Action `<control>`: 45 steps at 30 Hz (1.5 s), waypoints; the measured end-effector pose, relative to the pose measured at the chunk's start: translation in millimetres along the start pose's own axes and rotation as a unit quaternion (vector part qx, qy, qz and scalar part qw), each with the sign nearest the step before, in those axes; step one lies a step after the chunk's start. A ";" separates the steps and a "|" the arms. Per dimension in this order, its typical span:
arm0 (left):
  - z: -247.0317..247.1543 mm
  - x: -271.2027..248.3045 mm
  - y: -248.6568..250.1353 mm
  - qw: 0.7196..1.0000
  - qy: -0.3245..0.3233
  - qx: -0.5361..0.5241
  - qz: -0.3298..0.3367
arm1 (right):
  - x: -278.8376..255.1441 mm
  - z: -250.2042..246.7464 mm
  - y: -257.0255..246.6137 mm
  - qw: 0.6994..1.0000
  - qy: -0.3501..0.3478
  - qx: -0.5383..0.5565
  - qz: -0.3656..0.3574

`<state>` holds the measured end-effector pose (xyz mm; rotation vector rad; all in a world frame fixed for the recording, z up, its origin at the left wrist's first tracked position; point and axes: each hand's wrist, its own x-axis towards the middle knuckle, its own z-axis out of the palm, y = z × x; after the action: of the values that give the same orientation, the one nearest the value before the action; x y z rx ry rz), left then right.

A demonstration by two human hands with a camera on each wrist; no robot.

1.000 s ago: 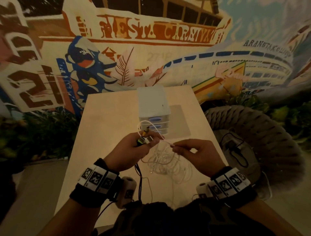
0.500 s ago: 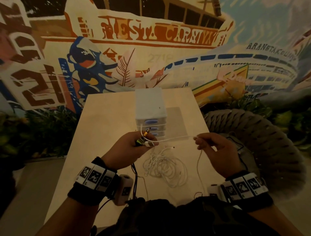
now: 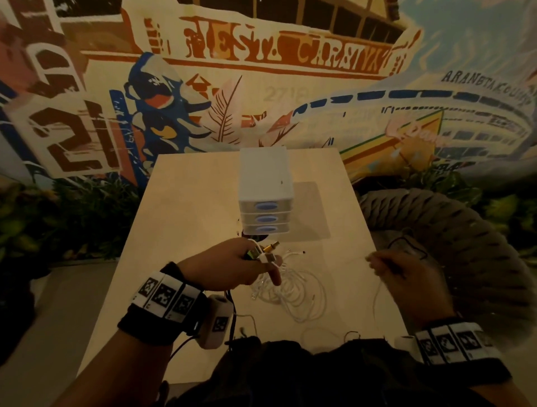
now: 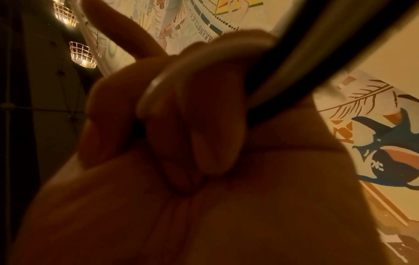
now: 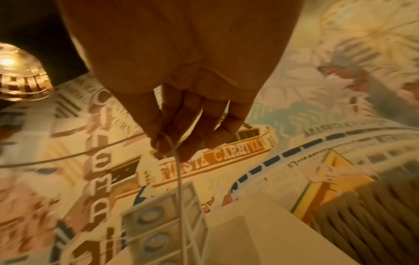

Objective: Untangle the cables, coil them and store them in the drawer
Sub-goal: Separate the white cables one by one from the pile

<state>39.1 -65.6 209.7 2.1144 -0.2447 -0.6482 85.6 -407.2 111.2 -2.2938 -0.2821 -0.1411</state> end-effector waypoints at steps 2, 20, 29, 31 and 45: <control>3.1 3.7 0.8 1.000 0.025 -0.005 -0.003 | 1.2 7.8 -8.5 0.992 -0.110 -0.019 -0.053; 9.7 2.5 -4.1 0.992 0.107 0.073 0.008 | 29.2 55.0 -115.2 0.938 -0.205 0.281 0.005; -10.9 -11.3 -8.6 0.907 0.334 -0.201 0.160 | 20.5 47.7 -13.2 0.980 -0.182 0.022 0.073; -19.6 -12.8 -9.9 0.892 0.362 -0.221 0.160 | -1.9 45.5 3.1 0.961 -0.255 0.001 0.104; -16.8 -11.6 9.5 0.870 0.360 -0.270 0.200 | -90.3 44.6 69.5 0.878 -0.432 -0.119 0.170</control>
<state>38.8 -54.8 229.4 1.5498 -0.0594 0.3153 15.8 -433.8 14.3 -2.4723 -0.3076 1.1095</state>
